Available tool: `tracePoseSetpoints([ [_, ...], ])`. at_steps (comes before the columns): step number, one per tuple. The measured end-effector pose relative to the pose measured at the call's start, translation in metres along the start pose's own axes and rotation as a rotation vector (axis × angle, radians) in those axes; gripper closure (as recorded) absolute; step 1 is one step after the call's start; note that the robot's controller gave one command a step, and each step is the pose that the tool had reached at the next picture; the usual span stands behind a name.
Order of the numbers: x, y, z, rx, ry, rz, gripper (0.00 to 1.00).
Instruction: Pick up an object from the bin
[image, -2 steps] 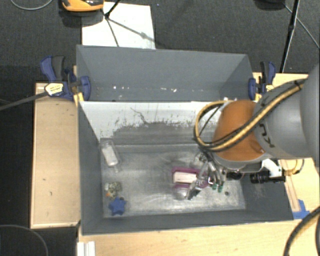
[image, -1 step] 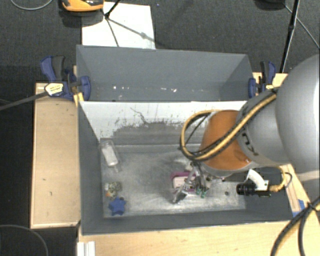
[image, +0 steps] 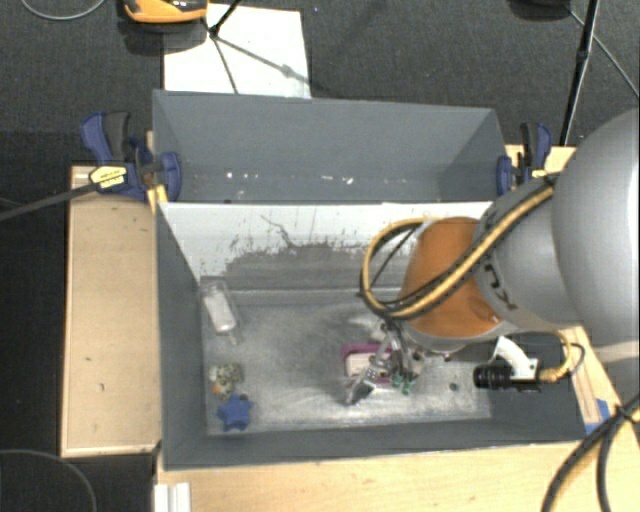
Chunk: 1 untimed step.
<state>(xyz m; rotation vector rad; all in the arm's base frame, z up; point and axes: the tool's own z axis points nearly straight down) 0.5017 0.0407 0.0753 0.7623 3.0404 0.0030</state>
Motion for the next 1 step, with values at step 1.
tracePoseSetpoints([
  [1, -0.003, 0.0008, -0.0021, -0.004, -0.009, 0.001, 1.0],
])
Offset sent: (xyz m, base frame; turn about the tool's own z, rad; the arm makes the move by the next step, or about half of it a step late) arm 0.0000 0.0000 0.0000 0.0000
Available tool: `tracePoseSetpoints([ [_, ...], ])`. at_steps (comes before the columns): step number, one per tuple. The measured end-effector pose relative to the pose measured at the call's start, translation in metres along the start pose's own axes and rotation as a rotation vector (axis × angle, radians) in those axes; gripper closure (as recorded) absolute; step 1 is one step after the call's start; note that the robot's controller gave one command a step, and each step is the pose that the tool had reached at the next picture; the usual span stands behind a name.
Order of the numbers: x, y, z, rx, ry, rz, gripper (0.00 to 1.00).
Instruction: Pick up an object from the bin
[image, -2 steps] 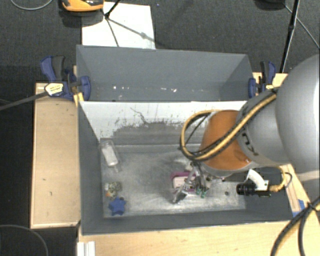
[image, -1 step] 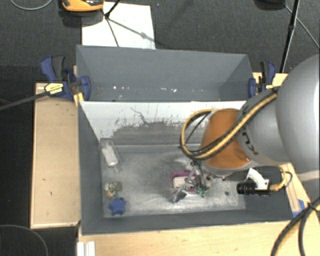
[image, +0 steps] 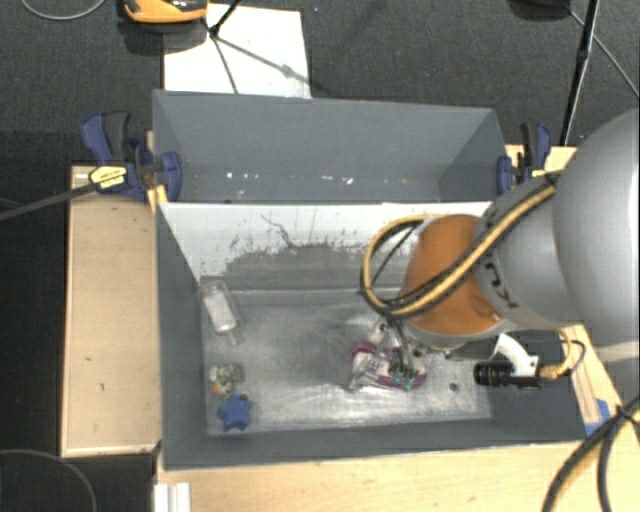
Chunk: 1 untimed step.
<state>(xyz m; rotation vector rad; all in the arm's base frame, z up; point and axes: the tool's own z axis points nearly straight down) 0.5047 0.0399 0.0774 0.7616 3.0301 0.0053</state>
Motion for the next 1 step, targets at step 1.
tracePoseSetpoints([
  [1, -0.0034, 0.0017, -0.1119, 0.003, 0.009, -0.004, 1.0],
])
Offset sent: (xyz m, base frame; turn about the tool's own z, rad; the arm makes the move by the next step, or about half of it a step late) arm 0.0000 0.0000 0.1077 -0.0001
